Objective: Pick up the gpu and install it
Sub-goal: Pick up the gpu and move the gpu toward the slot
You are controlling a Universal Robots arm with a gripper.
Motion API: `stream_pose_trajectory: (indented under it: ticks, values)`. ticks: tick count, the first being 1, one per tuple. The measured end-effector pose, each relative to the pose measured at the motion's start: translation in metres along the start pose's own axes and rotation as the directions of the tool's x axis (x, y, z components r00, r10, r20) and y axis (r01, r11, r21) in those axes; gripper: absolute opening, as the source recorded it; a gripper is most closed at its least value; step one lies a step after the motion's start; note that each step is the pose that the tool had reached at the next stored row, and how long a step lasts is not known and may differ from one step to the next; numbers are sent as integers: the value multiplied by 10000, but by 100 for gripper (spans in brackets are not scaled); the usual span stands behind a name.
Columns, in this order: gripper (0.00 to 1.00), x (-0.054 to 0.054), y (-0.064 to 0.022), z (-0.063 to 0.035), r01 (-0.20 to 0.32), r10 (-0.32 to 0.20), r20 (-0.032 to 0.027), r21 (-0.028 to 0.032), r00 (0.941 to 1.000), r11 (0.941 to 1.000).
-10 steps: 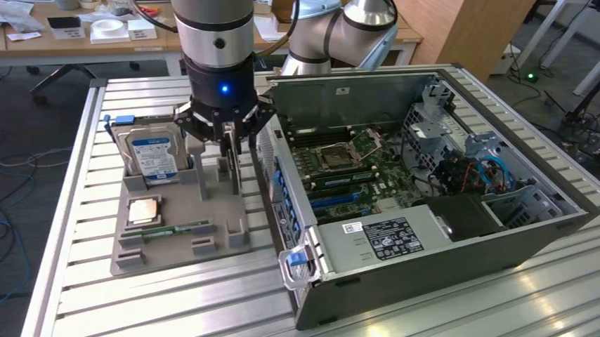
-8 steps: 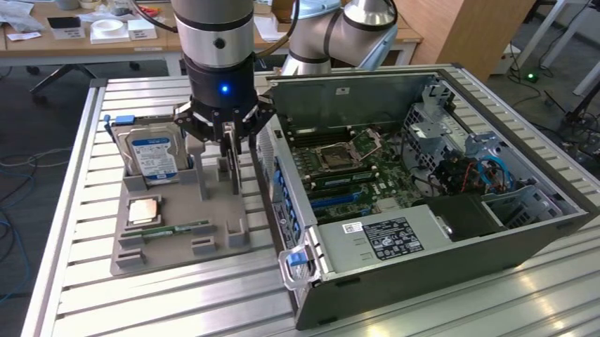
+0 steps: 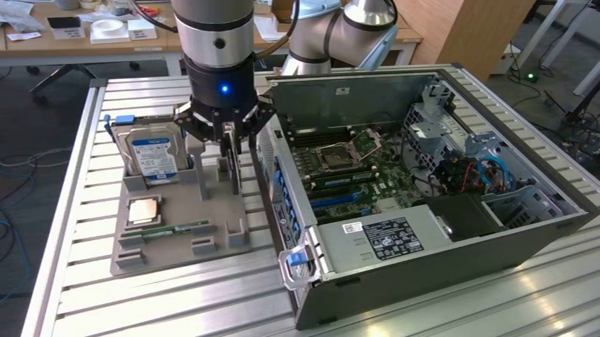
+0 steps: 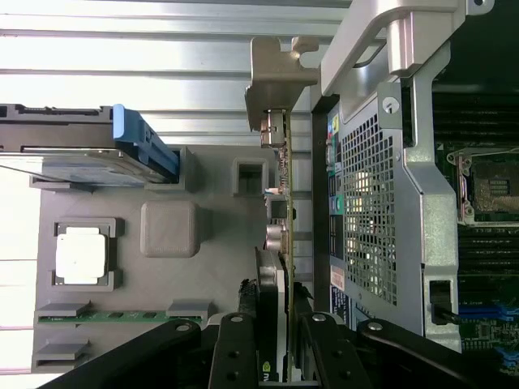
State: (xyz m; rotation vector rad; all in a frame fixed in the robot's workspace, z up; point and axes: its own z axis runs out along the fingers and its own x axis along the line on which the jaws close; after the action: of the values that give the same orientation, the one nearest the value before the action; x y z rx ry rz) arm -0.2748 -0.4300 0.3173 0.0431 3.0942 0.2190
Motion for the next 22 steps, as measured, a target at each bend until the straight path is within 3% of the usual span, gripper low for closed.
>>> stream_pose_trajectory:
  ticks: [7, 12, 19, 22]
  values:
    - [27, -3, 9, -64, 3, -3, 1, 57, 10000, 10000]
    - [27, -6, 21, -147, 5, -5, 2, 150, 10000, 9999]
    - [27, -11, 43, -290, 12, -12, 8, 368, 10000, 9993]
    - [27, -14, 56, -359, 18, -18, 11, 543, 10000, 9985]
